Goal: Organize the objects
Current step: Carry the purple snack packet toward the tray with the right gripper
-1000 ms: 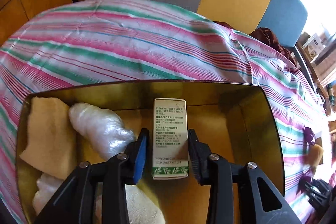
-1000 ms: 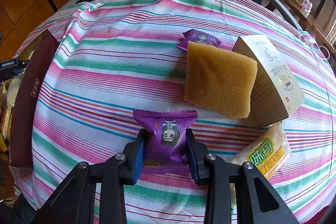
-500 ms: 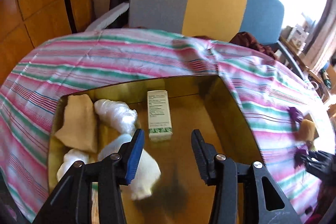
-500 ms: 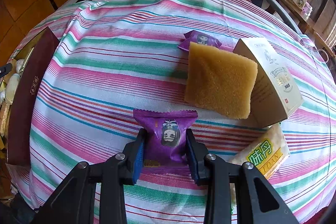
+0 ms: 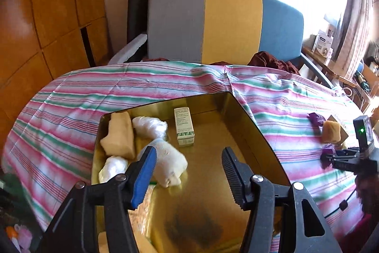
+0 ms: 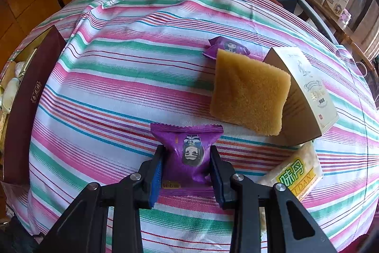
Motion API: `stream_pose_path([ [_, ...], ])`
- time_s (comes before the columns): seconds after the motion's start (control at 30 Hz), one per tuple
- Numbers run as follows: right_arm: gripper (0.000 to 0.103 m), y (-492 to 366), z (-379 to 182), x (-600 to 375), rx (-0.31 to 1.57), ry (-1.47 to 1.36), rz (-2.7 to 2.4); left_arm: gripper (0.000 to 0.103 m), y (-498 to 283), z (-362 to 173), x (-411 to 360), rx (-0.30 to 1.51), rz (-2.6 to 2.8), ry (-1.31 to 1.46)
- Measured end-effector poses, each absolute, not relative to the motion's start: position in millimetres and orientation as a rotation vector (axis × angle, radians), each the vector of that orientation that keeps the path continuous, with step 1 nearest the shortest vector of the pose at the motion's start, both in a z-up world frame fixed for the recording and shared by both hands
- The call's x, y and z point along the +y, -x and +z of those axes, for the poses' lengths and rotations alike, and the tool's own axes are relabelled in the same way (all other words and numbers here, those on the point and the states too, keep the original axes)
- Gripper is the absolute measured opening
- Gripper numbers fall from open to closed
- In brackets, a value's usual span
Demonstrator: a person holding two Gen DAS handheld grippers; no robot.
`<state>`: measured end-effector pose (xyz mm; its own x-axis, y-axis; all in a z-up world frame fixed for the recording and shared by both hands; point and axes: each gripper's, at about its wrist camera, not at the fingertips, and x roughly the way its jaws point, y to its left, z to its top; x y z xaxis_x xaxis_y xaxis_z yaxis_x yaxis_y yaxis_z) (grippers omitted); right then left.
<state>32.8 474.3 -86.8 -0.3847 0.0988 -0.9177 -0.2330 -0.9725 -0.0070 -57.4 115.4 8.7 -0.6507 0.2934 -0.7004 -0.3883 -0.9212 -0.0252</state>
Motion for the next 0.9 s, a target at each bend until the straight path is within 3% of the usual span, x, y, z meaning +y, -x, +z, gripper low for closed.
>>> stream_pose_path([
  [0.7,0.034,-31.9,-84.5,458.9,0.22,1.587,2.356,0.06,31.6,-10.7,76.5,0.162,2.571,1.066],
  [0.9,0.034,-30.3,-76.6,452.0,0.335,1.584,2.38,0.061,28.4,-8.0,71.3,0.166,2.583,1.039],
])
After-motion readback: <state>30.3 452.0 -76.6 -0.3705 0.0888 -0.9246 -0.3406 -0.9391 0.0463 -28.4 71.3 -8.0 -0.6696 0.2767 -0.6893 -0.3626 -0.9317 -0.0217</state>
